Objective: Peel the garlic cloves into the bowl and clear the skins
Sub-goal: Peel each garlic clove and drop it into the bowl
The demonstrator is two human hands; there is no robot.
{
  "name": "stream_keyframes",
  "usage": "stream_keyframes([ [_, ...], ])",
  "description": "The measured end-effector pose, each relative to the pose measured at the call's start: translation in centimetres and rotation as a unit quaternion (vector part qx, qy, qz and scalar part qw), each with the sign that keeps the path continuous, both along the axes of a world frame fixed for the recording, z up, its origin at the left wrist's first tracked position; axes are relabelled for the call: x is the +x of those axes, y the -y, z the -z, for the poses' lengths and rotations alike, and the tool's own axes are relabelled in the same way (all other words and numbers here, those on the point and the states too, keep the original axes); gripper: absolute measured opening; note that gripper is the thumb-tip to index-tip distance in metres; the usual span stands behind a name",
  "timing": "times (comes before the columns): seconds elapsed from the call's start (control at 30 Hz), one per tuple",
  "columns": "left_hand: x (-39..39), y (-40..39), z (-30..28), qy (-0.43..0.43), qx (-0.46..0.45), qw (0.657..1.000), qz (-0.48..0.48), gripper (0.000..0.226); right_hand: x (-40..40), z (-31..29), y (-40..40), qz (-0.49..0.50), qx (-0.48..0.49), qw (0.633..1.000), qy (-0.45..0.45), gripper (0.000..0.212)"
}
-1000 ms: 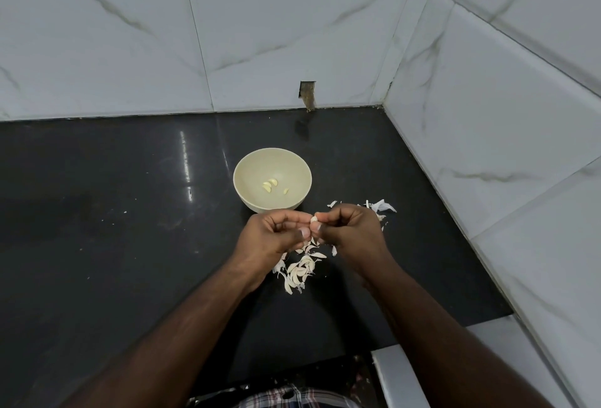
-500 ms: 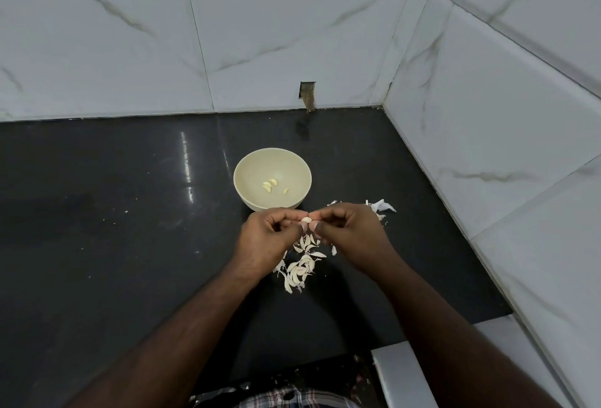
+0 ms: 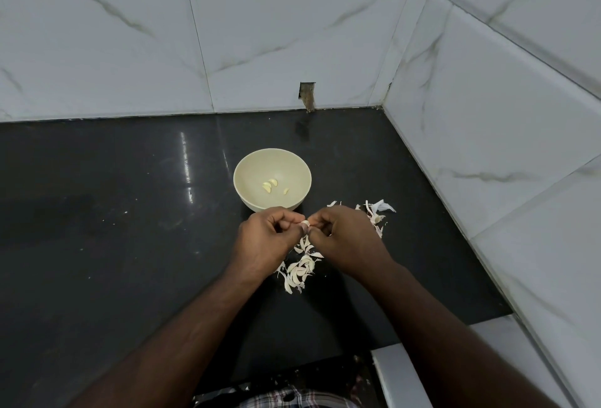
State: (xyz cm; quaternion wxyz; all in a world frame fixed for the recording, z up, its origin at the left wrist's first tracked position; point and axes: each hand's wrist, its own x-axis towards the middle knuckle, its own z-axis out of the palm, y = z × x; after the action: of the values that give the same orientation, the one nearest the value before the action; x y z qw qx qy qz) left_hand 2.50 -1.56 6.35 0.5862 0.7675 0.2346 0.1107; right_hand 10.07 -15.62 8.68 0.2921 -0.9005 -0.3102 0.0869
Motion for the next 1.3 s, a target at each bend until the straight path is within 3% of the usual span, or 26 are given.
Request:
stream_keyframes([
  [0.37, -0.7, 0.0, -0.5, 0.0, 0.06, 0.997, 0.047, 0.015, -0.4, -0.6, -0.6, -0.018, -0.093, 0.994, 0.058, 0.014],
  [0.57, -0.5, -0.4, 0.4, -0.02, 0.082, 0.992, 0.092, 0.021, 0.1, -0.7, -0.3, -0.032, -0.109, 0.993, 0.045, 0.016],
  [0.7, -0.2, -0.4, 0.4, -0.005, -0.087, 0.995, 0.057, 0.012, 0.9, 0.3, 0.7, 0.026, -0.022, 0.999, 0.003, 0.013],
  [0.8, -0.2, -0.2, 0.2, 0.008, -0.208, 0.977, 0.035, 0.009, 1.4, 1.0, 1.5, 0.041, 0.059, 0.993, -0.099, 0.012],
  [0.9, -0.3, -0.2, -0.1, -0.01, -0.281, 0.959, 0.04, 0.011, 0.8, 1.3, 1.6, 0.005, 0.17, 0.966, -0.197, 0.03],
  [1.03, -0.2, -0.2, -0.2, -0.032, -0.317, 0.944, 0.08, 0.016, 0.2, 1.1, 1.1, 0.024, 0.287, 0.915, -0.281, 0.025],
  [1.17, 0.0, -0.2, -0.1, -0.024, -0.265, 0.963, 0.055, 0.02, 0.1, 0.7, 1.1, 0.045, 0.35, 0.88, -0.317, 0.014],
  [1.3, 0.0, -0.2, 0.2, 0.018, -0.259, 0.965, 0.043, 0.008, 0.0, 0.6, 0.9, 0.051, 0.337, 0.9, -0.27, 0.012],
])
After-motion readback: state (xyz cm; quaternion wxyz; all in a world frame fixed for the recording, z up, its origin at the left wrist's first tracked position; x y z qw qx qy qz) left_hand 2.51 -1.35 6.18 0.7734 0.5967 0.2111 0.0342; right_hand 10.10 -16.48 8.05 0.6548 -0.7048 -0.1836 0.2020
